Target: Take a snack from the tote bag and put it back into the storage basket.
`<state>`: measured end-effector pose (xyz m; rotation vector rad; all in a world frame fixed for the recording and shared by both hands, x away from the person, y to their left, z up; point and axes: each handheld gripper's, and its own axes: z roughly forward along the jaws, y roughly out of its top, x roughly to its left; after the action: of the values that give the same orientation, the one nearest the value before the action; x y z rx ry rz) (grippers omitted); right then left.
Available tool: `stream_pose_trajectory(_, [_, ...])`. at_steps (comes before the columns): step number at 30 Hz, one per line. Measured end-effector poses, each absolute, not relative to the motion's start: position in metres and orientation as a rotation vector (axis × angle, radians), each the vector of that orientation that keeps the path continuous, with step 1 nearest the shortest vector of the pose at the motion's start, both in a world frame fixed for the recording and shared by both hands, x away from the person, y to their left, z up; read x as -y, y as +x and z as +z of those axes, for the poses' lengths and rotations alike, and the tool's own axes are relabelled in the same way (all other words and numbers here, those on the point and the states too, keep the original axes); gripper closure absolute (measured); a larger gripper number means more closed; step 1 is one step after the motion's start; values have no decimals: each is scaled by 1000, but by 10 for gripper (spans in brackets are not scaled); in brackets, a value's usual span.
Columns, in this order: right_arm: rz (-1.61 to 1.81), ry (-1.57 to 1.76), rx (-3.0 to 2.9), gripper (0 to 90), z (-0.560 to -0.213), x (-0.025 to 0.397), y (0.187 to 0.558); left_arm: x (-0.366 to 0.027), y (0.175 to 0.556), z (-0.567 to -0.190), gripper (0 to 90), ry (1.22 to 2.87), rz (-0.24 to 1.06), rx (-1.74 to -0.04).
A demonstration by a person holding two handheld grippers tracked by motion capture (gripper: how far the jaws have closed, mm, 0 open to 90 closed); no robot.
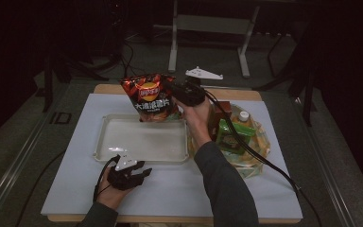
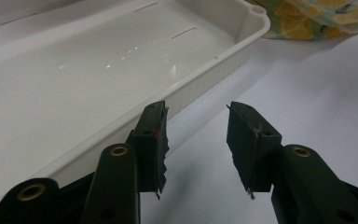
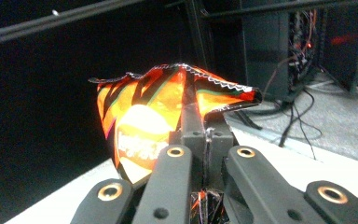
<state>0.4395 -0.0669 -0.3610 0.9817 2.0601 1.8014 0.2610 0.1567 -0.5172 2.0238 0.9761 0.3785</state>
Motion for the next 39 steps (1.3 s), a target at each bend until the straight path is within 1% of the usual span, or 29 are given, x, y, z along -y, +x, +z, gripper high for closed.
stream_pose_trajectory(18, [1597,1085,-2107,899,-400,52,457,-164,256,-517,570,2008,387,-1002])
stream_pose_trajectory(27, [1519,1076,-2123,896,-404,53,464,-167,254,-518,571,1998,387,-1016])
stream_pose_trajectory(33, [1535,1079,-2126,896,-403,50,465,-166,254,-518,570,2007,385,-1011])
stream_pose_trajectory(39, [1476,1093,-2149,895,-413,49,467,-167,254,-518,570,1998,383,-1014])
